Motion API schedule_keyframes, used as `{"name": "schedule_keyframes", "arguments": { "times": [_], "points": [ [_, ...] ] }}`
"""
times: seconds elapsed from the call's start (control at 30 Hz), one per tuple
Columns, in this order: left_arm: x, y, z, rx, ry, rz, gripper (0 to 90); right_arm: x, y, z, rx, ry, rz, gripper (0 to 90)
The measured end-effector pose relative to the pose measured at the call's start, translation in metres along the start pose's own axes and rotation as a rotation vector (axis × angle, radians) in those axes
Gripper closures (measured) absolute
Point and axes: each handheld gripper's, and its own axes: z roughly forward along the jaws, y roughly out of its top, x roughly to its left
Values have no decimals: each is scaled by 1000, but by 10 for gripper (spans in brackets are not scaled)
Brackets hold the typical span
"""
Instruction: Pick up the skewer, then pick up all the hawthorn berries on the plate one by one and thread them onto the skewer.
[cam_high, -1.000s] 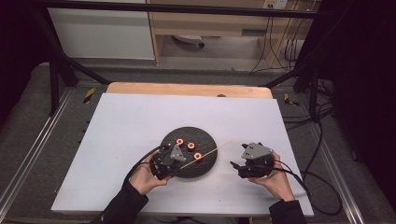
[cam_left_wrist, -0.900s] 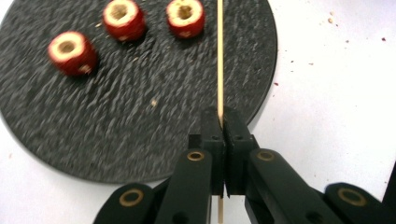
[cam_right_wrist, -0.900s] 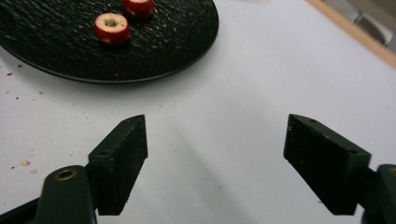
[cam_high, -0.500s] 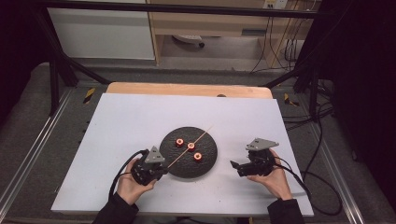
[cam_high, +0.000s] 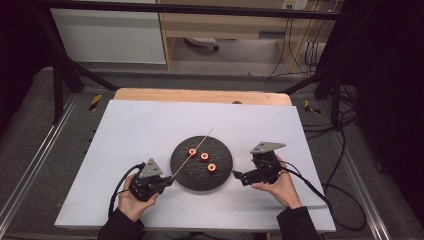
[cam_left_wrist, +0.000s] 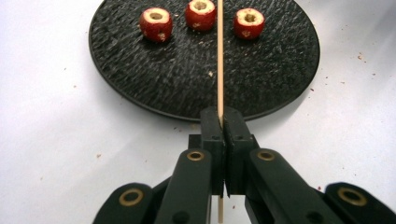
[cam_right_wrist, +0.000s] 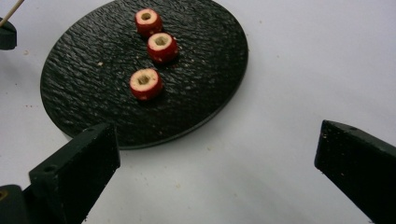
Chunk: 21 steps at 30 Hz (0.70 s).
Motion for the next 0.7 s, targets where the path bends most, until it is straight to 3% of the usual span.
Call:
{"name": "schedule_keyframes", "arguments": {
  "times": [0.1, 0.33, 0.7],
  "points": [
    [3, -5, -3, -17, 10, -12, 885, 7, 9, 7, 23, -13, -12, 7],
    [5, -11, -3, -12, 1, -27, 885, 20, 27, 22, 68, 8, -32, 23],
    [5, -11, -5, -17, -4, -26, 885, 31, 55, 53, 228, 42, -39, 139]
  ]
}}
